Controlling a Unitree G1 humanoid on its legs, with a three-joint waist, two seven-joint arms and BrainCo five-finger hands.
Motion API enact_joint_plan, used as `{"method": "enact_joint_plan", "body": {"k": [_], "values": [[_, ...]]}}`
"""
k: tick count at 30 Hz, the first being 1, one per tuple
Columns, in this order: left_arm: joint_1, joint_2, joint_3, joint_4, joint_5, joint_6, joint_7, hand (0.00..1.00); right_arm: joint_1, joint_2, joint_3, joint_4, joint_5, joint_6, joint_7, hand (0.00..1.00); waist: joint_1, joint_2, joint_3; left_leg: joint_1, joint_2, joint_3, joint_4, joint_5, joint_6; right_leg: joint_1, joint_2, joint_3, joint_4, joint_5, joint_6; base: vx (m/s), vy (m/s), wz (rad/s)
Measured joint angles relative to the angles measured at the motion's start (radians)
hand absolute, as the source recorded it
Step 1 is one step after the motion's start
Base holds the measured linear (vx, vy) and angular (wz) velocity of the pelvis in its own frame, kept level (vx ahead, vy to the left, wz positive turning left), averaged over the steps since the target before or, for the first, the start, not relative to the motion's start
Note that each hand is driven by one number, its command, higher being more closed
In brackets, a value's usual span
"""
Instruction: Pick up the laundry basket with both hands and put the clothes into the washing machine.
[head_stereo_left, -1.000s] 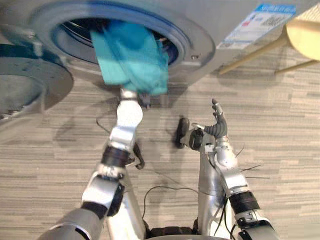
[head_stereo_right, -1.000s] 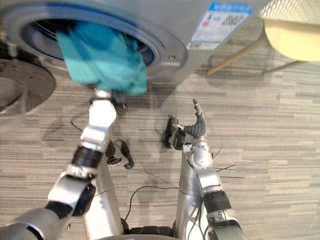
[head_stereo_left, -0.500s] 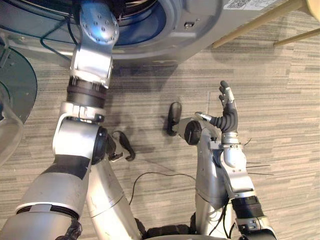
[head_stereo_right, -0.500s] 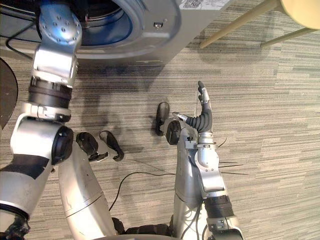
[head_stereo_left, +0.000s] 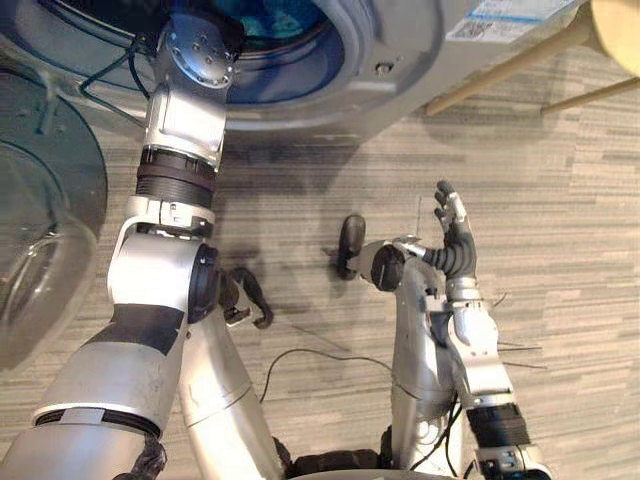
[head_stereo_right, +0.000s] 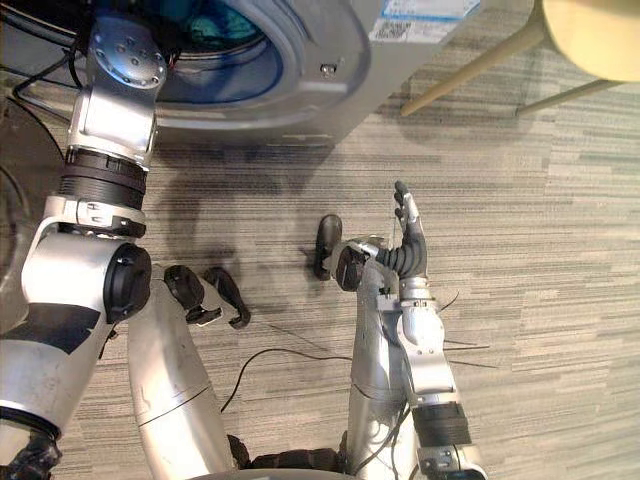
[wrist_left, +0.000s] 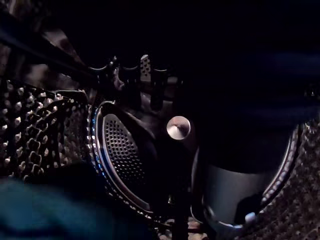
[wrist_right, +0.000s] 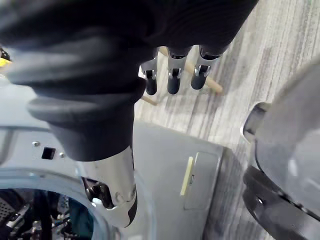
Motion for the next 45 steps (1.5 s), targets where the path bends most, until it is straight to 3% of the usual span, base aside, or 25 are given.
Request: {"method": "enact_joint_plan", "body": {"k": [3, 6, 7, 11, 14, 17, 20, 23, 27, 34, 35, 36, 37, 38, 40, 42, 43, 45], "values": [[0.176, -0.018, -0.001, -0.160, -0.013, -0.018, 0.011, 0.00, 0.001, 0.003, 0.015, -0.001, -0.002, 0.003, -0.001, 0.00, 0.008, 0.002, -0.010, 0.085, -0.014, 0.000, -0.064, 0.012, -0.019, 0.087, -0.001, -0.012, -0.043, -0.007, -0.008, 0.03, -0.057, 0.15], [0.424, -0.087, 0.001, -0.251, -0.079, -0.053, 0.030, 0.00, 0.023, 0.025, 0.016, 0.010, -0.004, 0.007, -0.004, 0.00, 0.017, 0.010, -0.127, 0.122, -0.022, 0.009, -0.141, 0.030, -0.028, 0.122, -0.001, -0.025, -0.096, -0.016, -0.009, 0.04, -0.060, 0.11], [0.471, -0.106, 0.001, -0.266, -0.100, -0.063, 0.031, 0.00, 0.021, 0.026, 0.016, 0.017, -0.005, 0.009, -0.004, 0.00, 0.020, 0.011, -0.136, 0.139, -0.029, 0.011, -0.159, 0.033, -0.031, 0.138, -0.002, -0.026, -0.107, -0.019, -0.007, 0.04, -0.047, 0.19], [0.829, -0.226, -0.007, -0.357, -0.234, -0.120, 0.022, 0.00, 0.025, 0.033, 0.012, 0.067, -0.021, 0.051, -0.003, 0.00, 0.046, 0.014, -0.142, 0.357, -0.047, 0.045, -0.306, 0.059, -0.049, 0.337, 0.002, -0.035, -0.210, -0.028, -0.008, 0.08, -0.076, 0.14], [1.089, -0.312, -0.024, -0.358, -0.306, -0.146, -0.028, 0.00, 0.063, 0.033, -0.019, 0.167, -0.021, 0.079, -0.002, 0.00, 0.057, 0.042, -0.181, 0.547, -0.068, 0.075, -0.457, 0.092, -0.059, 0.519, 0.003, -0.045, -0.329, -0.024, 0.001, 0.11, -0.045, 0.15], [1.296, -0.326, -0.058, -0.352, -0.367, -0.180, -0.083, 0.00, 0.133, 0.033, -0.034, 0.262, -0.018, 0.098, -0.002, 0.00, 0.061, 0.062, -0.243, 0.755, -0.103, 0.123, -0.646, 0.142, -0.059, 0.700, 0.004, -0.039, -0.473, 0.001, 0.030, 0.16, 0.006, 0.11], [1.388, -0.340, -0.047, -0.296, -0.394, -0.204, -0.120, 0.00, 0.190, 0.034, -0.041, 0.344, 0.001, 0.107, 0.001, 0.00, 0.064, 0.086, -0.299, 0.918, -0.122, 0.172, -0.817, 0.195, -0.054, 0.846, 0.021, -0.032, -0.625, 0.050, 0.050, 0.18, 0.039, -0.11], [1.415, -0.339, -0.022, -0.124, -0.400, -0.218, -0.151, 0.00, 0.212, 0.036, -0.069, 0.485, 0.045, 0.117, 0.001, 0.00, 0.065, 0.100, -0.360, 1.063, -0.152, 0.226, -0.999, 0.257, -0.052, 0.965, 0.043, -0.009, -0.788, 0.112, 0.069, 0.13, 0.068, -0.28], [1.412, -0.325, 0.000, 0.102, -0.381, -0.217, -0.169, 0.00, 0.193, 0.009, -0.119, 0.716, 0.079, 0.121, 0.001, 0.00, 0.053, 0.121, -0.405, 1.222, -0.199, 0.303, -1.245, 0.354, -0.051, 1.096, 0.084, 0.042, -1.038, 0.236, 0.085, 0.13, 0.083, -0.42], [1.398, -0.282, -0.002, 0.163, -0.316, -0.218, -0.168, 0.00, 0.172, -0.024, -0.136, 0.775, 0.092, 0.119, -0.001, 0.00, 0.042, 0.119, -0.404, 1.352, -0.236, 0.459, -1.300, 0.365, -0.050, 1.125, 0.137, 0.196, -1.112, 0.312, 0.090, 0.05, 0.060, -0.84], [1.398, -0.275, -0.005, 0.163, -0.310, -0.219, -0.168, 0.00, 0.154, -0.023, -0.126, 0.774, 0.096, 0.119, -0.003, 0.00, 0.028, 0.114, -0.402, 1.369, -0.233, 0.514, -1.313, 0.364, -0.048, 1.110, 0.134, 0.151, -1.126, 0.303, 0.067, -0.11, -0.005, -1.09], [1.387, -0.275, -0.015, 0.168, -0.301, -0.218, -0.169, 0.00, 0.130, -0.025, -0.123, 0.773, 0.098, 0.118, -0.004, 0.00, 0.008, 0.135, -0.396, 1.384, -0.216, 0.583, -1.341, 0.360, -0.044, 1.100, 0.091, -0.030, -1.078, 0.217, -0.004, -0.12, -0.002, -1.24], [1.381, -0.270, -0.034, 0.166, -0.285, -0.220, -0.170, 0.00, 0.117, -0.021, -0.120, 0.774, 0.098, 0.119, -0.005, 0.00, 0.003, 0.136, -0.390, 1.401, -0.210, 0.624, -1.361, 0.358, -0.049, 1.081, 0.039, -0.200, -1.004, 0.185, -0.043, -0.07, 0.001, -1.23], [1.380, -0.257, -0.056, 0.165, -0.272, -0.221, -0.171, 0.00, 0.117, -0.013, -0.106, 0.773, 0.097, 0.118, -0.004, 0.00, 0.006, 0.113, -0.393, 1.417, -0.221, 0.674, -1.356, 0.352, -0.059, 1.080, -0.013, -0.346, -0.963, 0.135, -0.060, -0.01, 0.000, -1.61], [1.384, -0.263, -0.083, 0.167, -0.262, -0.217, -0.189, 0.00, 0.094, -0.011, -0.079, 0.776, 0.096, 0.118, -0.005, 0.00, 0.011, 0.118, -0.398, 1.447, -0.207, 0.775, -1.338, 0.339, -0.073, 1.122, -0.063, -0.583, -0.924, 0.079, -0.131, 0.08, -0.081, -2.01], [1.369, -0.264, -0.103, 0.167, -0.246, -0.217, -0.190, 0.00, 0.074, -0.011, -0.056, 0.775, 0.092, 0.117, -0.006, 0.00, 0.016, 0.101, -0.402, 1.465, -0.208, 0.825, -1.308, 0.325, -0.095, 1.129, -0.129, -0.734, -0.840, 0.062, -0.116, 0.19, -0.178, -2.17], [1.350, -0.263, -0.111, 0.169, -0.243, -0.215, -0.190, 0.00, 0.065, -0.011, -0.051, 0.775, 0.085, 0.117, -0.008, 0.00, 0.026, 0.102, -0.399, 1.477, -0.188, 0.855, -1.249, 0.286, -0.117, 1.123, -0.133, -0.735, -0.801, 0.073, -0.080, 0.22, -0.224, -2.25], [1.330, -0.264, -0.113, 0.181, -0.241, -0.215, -0.189, 0.00, 0.058, -0.014, -0.040, 0.782, 0.077, 0.117, -0.010, 0.00, 0.028, 0.118, -0.392, 1.495, -0.101, 0.863, -1.058, 0.265, -0.117, 1.119, -0.057, -0.626, -0.808, 0.064, -0.078, 0.25, -0.226, -2.07]]}}
